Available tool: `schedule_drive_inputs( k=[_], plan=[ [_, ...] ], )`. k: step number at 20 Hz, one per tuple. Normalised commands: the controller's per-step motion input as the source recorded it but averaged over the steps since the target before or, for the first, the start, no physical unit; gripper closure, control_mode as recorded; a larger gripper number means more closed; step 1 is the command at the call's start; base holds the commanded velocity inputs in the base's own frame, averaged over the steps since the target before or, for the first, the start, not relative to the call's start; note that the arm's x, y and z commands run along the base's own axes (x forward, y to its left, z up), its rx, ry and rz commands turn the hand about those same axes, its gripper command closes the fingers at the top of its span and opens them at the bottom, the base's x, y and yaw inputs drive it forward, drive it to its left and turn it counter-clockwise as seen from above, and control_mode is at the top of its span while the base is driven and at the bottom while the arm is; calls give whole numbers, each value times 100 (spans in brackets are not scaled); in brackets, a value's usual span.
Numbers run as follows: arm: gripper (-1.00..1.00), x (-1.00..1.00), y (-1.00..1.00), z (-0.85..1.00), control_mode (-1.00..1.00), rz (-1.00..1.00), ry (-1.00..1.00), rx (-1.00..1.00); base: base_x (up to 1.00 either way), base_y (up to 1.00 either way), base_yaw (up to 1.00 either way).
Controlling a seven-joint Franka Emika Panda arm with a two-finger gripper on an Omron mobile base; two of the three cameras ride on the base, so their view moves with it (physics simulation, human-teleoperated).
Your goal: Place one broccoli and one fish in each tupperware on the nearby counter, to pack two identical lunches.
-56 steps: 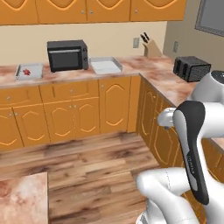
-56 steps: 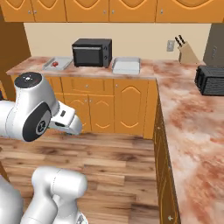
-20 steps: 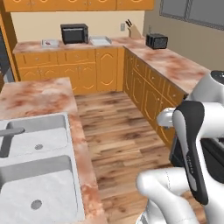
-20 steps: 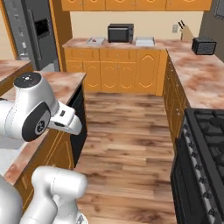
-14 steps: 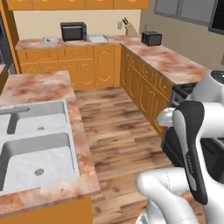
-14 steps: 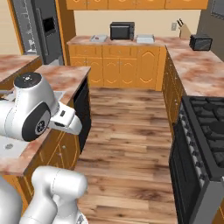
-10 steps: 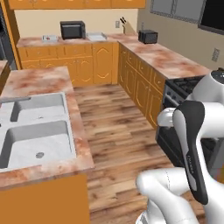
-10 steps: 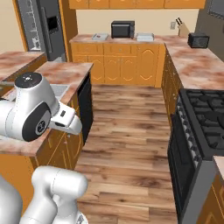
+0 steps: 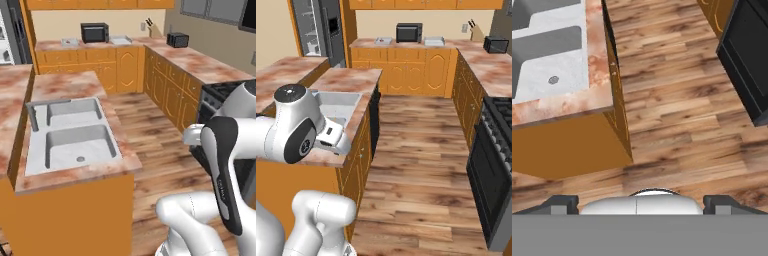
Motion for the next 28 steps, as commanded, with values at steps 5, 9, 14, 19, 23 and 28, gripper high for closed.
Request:
schedule_drive_inputs(
  k=[5,9,14,19,23,28],
  plan=[
    [-100,0,0,0,100,0,0,0,0,100,0],
    [-100,0,0,0,100,0,0,0,0,100,0],
    [-100,0,0,0,100,0,0,0,0,100,0],
    [-100,0,0,0,100,0,0,0,0,100,0],
    [-100,0,0,0,100,0,0,0,0,100,0],
    [-100,0,0,0,100,0,0,0,0,100,0]
  ],
)
